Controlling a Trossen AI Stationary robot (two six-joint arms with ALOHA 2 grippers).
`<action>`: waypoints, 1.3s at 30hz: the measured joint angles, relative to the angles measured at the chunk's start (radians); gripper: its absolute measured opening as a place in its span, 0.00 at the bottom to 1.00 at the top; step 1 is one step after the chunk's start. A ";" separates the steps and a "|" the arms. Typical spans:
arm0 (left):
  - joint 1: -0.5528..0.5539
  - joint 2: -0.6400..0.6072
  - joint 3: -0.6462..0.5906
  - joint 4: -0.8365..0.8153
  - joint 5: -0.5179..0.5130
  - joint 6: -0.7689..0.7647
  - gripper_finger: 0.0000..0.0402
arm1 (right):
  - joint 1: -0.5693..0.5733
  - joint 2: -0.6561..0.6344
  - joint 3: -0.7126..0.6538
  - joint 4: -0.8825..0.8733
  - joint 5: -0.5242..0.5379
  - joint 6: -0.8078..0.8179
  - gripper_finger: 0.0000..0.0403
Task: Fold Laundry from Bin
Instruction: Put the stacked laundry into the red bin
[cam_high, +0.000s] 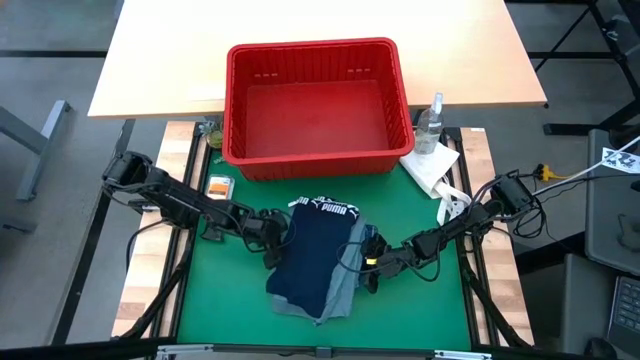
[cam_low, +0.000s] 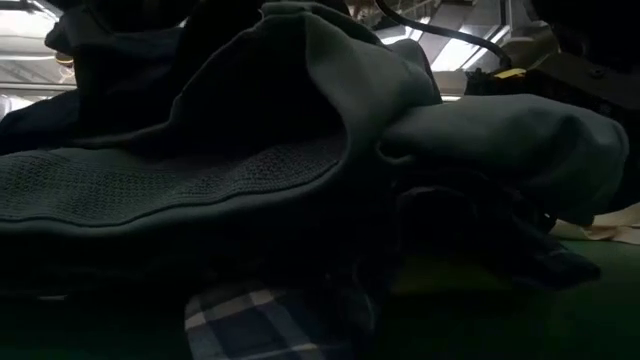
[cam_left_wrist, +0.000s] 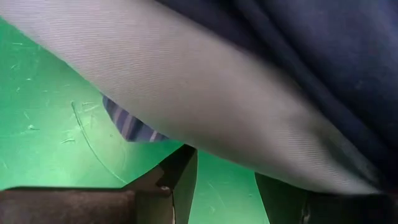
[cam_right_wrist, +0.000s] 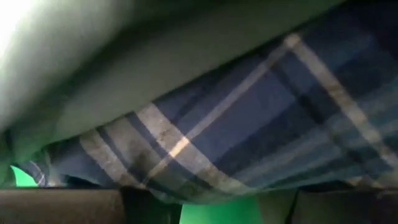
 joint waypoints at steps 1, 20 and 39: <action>-0.005 0.000 0.000 0.000 -0.006 0.000 0.37 | 0.000 0.000 0.000 0.000 0.000 0.000 0.39; -0.084 0.024 0.000 0.061 -0.117 -0.277 0.37 | 0.000 0.000 0.000 0.001 0.009 0.000 0.39; -0.118 0.103 0.000 0.175 -0.150 -0.349 0.37 | 0.000 0.000 0.000 0.001 0.031 0.000 0.39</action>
